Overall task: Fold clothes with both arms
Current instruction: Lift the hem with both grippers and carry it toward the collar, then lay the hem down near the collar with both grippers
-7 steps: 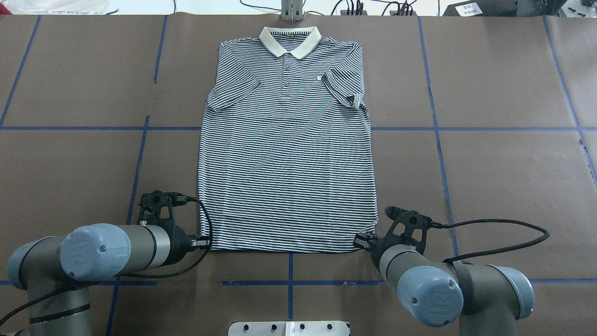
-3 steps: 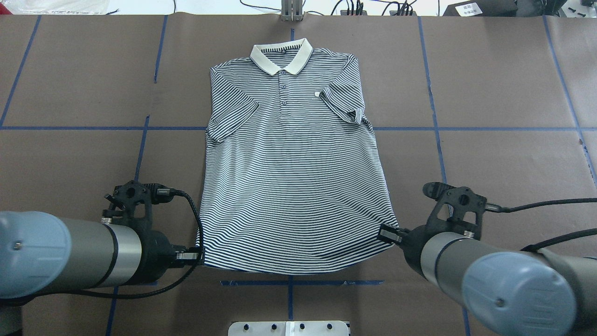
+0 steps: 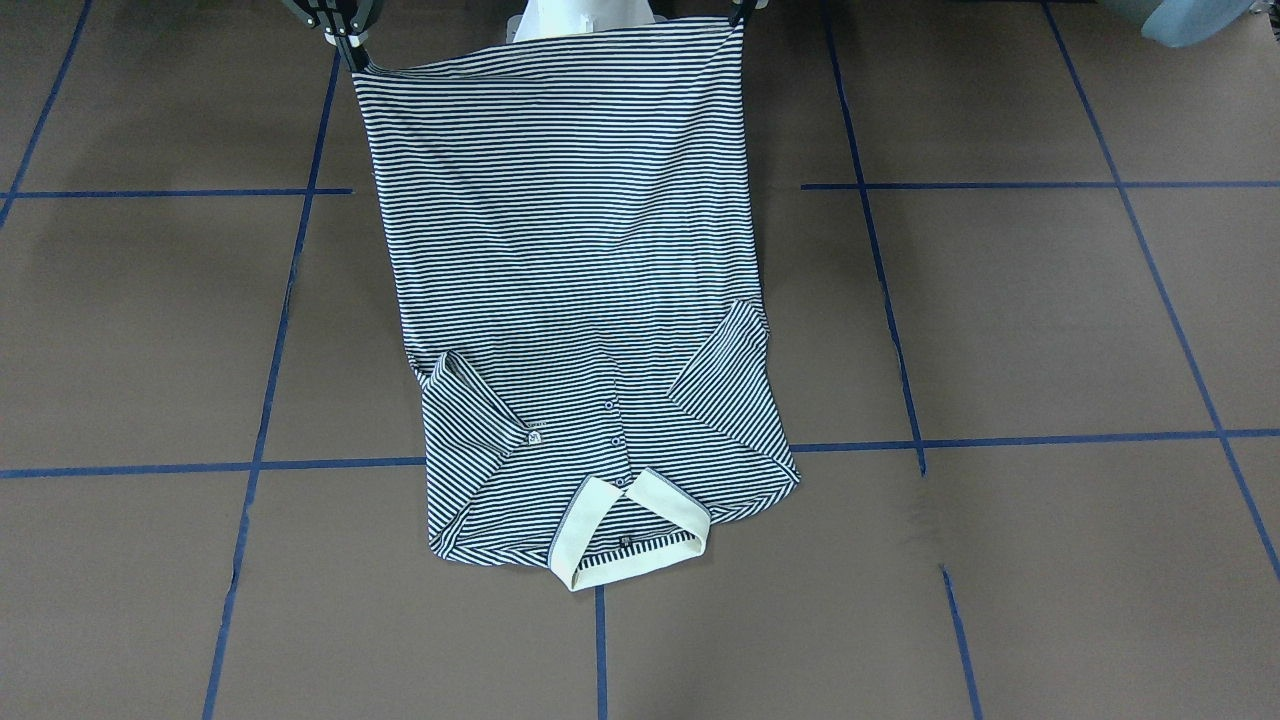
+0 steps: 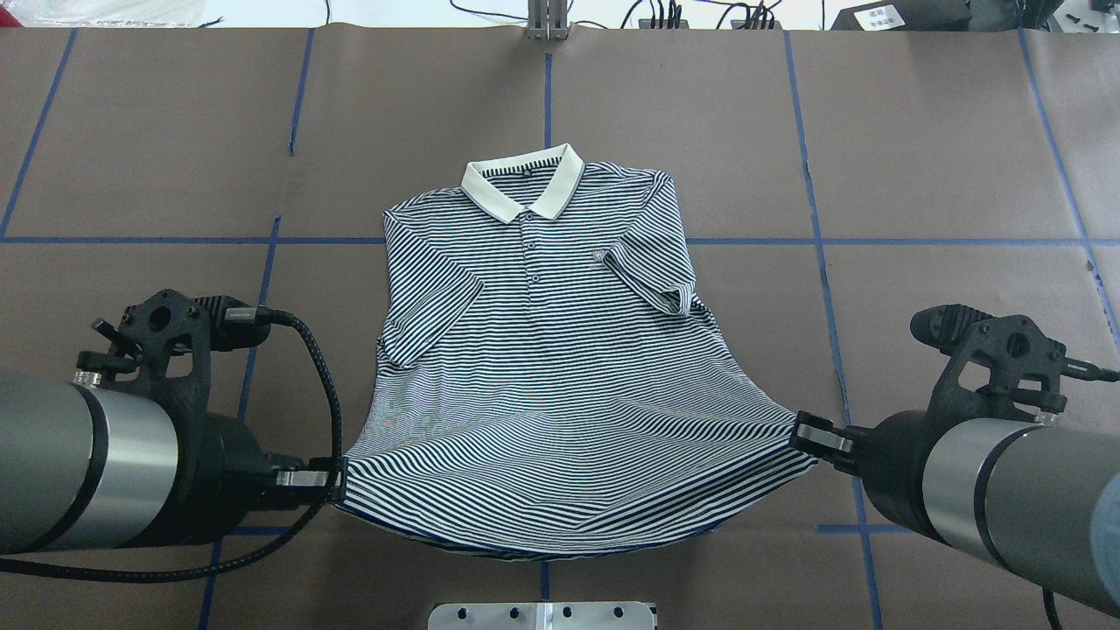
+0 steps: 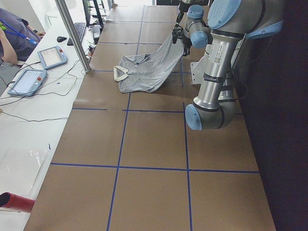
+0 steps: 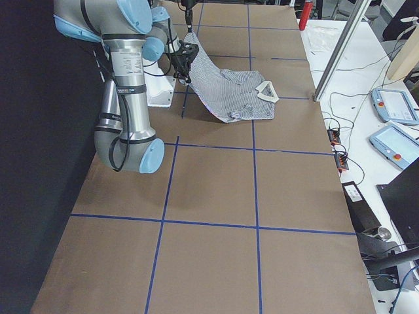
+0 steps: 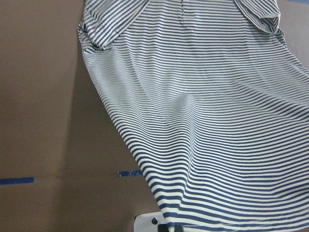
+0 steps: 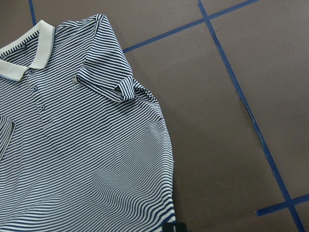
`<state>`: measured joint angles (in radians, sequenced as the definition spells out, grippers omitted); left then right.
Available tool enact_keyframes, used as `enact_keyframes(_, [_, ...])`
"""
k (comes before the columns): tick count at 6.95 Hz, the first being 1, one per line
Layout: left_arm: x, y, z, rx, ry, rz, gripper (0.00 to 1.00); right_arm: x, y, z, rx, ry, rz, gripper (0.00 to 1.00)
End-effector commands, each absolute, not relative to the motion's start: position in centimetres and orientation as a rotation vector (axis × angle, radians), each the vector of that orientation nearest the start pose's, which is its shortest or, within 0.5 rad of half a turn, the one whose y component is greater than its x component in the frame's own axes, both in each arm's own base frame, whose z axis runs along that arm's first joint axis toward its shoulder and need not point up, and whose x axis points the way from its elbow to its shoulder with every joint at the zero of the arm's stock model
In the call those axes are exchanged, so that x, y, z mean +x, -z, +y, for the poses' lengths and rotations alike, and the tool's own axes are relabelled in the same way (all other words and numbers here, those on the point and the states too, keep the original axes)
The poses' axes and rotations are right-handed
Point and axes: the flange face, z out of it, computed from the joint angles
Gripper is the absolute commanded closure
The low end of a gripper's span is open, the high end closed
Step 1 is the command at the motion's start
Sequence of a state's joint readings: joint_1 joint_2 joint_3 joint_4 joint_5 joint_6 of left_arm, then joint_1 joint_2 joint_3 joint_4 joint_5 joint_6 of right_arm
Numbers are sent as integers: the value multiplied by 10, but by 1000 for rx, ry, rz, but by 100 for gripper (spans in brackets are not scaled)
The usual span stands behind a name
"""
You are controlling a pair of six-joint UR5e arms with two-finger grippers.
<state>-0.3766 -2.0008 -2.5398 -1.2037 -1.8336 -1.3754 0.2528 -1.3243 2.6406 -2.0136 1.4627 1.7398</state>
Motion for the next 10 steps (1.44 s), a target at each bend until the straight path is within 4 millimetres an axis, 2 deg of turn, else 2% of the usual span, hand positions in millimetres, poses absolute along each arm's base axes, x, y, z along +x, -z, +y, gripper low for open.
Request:
enact_keyframes(1, [307,-131,-299,162,50,978,100,-317,-166,-281,213,-484,-849,100])
enact_keyframes(3, [312,-134,-374,230,106,899,100,-320,-163,-364,239,-539,-784,100])
enact_keyframes(4, [322,-142,-405,261,123,898,100,-318,-162,-403,265,-571,-744,100])
enact_keyframes(5, [339,-161,-443,286,131,891,100,-327,-160,-438,286,-602,-735,100])
enact_keyframes(6, [341,-179,-474,318,126,868,100,-352,-175,-476,301,-620,-752,100])
enact_keyframes(7, [342,-199,-502,334,120,830,100,-373,-201,-513,319,-640,-767,100])
enact_keyframes(8, [351,-219,-527,341,121,813,100,-403,-220,-543,326,-643,-776,100])
enact_keyframes(9, [373,-239,-552,346,124,815,100,-434,-227,-572,323,-646,-760,100])
enact_keyframes(10, [400,-260,-583,357,127,814,100,-449,-244,-585,316,-646,-736,100])
